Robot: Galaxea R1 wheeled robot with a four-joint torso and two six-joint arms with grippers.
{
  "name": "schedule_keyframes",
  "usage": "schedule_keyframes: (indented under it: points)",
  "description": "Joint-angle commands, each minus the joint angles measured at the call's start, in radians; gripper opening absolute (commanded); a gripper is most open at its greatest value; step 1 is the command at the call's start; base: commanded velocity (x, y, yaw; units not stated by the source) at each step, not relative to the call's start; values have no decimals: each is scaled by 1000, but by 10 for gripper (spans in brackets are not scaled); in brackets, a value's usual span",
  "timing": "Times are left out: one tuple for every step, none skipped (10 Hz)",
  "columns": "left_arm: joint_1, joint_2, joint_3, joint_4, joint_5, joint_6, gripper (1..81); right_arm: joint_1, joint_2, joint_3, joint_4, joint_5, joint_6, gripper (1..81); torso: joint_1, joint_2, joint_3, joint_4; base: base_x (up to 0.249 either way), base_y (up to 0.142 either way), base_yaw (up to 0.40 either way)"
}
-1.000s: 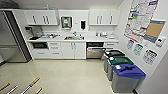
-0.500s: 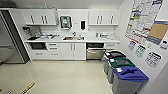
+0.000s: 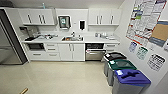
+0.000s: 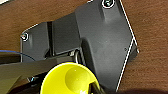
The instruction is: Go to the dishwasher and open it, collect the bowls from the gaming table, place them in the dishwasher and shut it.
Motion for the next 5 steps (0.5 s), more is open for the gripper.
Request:
schedule_keyframes:
  points:
    - [-22,-12,-3,6,29,2,10,30,-4,-2,-8,-43,-2,10,0,0,0,0,140,-75,0]
    - [-22,-12,-3,6,29,2,10,30,-6,-2,-8,-43,-2,10,0,0,0,0,140,-74,0]
    - [-22,-12,-3,6,29,2,10,30,-6,-2,-8,-43,0,10,0,0,0,0,140,-74,0]
    - [-22,-13,-3,5,29,2,10,30,-6,-2,-8,-43,0,10,0,0,0,0,138,-68,0]
    - [-22,-12,-3,5,29,2,10,28,-6,-2,-8,-43,-2,10,0,0,0,0,126,0,0]
